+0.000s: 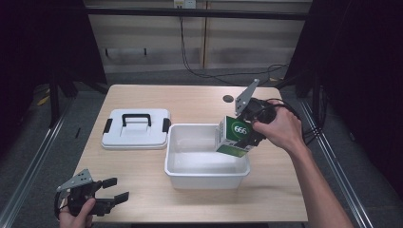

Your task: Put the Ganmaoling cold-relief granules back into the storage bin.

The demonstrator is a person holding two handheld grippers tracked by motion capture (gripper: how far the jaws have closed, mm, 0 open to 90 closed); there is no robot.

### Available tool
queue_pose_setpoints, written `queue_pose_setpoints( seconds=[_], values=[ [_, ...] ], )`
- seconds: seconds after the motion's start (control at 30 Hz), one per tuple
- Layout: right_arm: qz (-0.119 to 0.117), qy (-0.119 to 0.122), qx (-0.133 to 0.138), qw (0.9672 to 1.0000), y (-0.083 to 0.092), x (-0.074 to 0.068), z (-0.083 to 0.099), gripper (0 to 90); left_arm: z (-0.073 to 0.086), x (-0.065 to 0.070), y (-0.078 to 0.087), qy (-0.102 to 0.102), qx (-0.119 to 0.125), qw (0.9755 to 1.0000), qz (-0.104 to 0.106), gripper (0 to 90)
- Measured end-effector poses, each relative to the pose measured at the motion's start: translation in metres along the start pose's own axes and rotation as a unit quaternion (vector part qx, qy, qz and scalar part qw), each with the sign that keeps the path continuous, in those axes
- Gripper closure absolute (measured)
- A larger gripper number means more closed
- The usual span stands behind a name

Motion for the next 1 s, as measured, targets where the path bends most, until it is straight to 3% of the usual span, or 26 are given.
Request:
queue_pose_setpoints(
  seconds=[0.47, 1.0],
  values=[
    [-0.036, 0.005, -0.062, 0.9974, -0.037, 0.005, -0.004, 15.8, 0.0, 0.0, 0.0, 0.002, 0.0, 1.0, 0.002, 18.1],
    [-0.044, 0.021, -0.109, 0.9929, -0.061, 0.005, -0.002, 15.6, 0.0, 0.0, 0.0, 0.002, -0.001, 1.0, 0.002, 18.1]
  ],
)
Point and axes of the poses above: each handheld gripper's, and its own axes: y roughly backward along the jaws, z roughly out of its underside, x roughly to its right, the point moved 1 cm from there along -y, roughly forward along the jaws, and after that the axes turned 9 degrees about x, right-handed, at the moved point
